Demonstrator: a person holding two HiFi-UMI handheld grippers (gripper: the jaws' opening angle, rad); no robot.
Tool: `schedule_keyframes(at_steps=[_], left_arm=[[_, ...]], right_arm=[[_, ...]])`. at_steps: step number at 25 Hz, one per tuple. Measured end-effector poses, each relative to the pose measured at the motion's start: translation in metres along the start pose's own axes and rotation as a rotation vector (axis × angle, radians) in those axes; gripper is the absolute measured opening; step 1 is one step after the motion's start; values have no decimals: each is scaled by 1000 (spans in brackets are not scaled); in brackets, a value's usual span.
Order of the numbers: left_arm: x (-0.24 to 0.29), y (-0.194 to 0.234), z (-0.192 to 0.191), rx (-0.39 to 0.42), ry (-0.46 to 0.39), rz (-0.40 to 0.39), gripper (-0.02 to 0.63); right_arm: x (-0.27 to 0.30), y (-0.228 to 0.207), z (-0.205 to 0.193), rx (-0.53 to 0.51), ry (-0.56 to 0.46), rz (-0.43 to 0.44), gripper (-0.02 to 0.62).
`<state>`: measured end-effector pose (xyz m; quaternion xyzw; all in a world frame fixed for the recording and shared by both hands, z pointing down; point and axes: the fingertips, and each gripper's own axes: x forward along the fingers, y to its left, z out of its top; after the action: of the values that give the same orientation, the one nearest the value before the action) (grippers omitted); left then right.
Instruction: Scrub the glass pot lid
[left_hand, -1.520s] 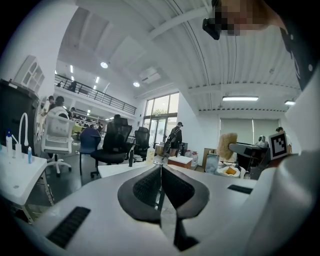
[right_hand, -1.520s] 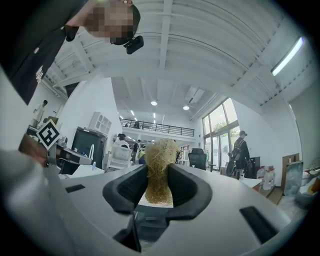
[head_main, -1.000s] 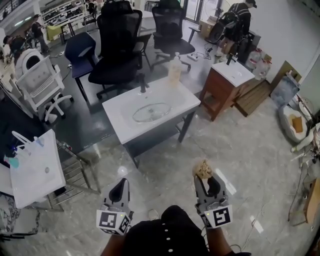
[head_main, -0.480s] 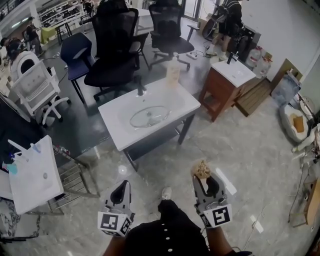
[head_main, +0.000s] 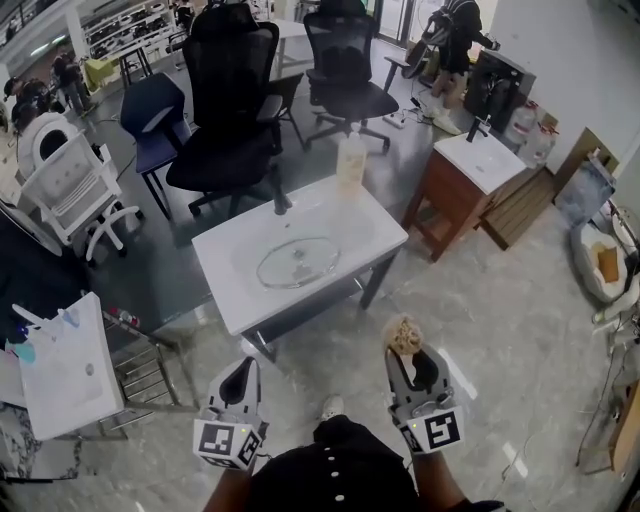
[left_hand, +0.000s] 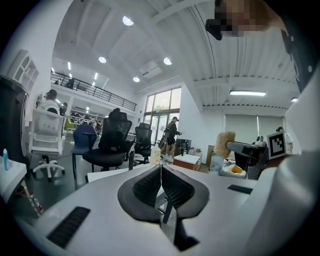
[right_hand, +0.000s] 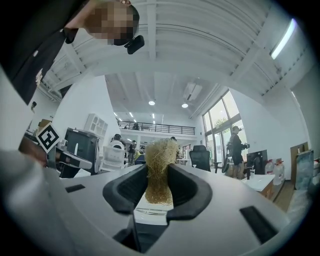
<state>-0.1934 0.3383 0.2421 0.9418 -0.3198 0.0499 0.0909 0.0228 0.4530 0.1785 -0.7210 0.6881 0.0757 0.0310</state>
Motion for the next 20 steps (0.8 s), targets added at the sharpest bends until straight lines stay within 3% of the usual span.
schedule_keyframes(at_steps=[9,20], left_arm=[[75,3,16,-3,5,62,28],[104,12,10,-28,62,154,28]], right_arm=[[68,-59,-13,10,-1,68,137],[112,-86,-39,66,44,141,137]])
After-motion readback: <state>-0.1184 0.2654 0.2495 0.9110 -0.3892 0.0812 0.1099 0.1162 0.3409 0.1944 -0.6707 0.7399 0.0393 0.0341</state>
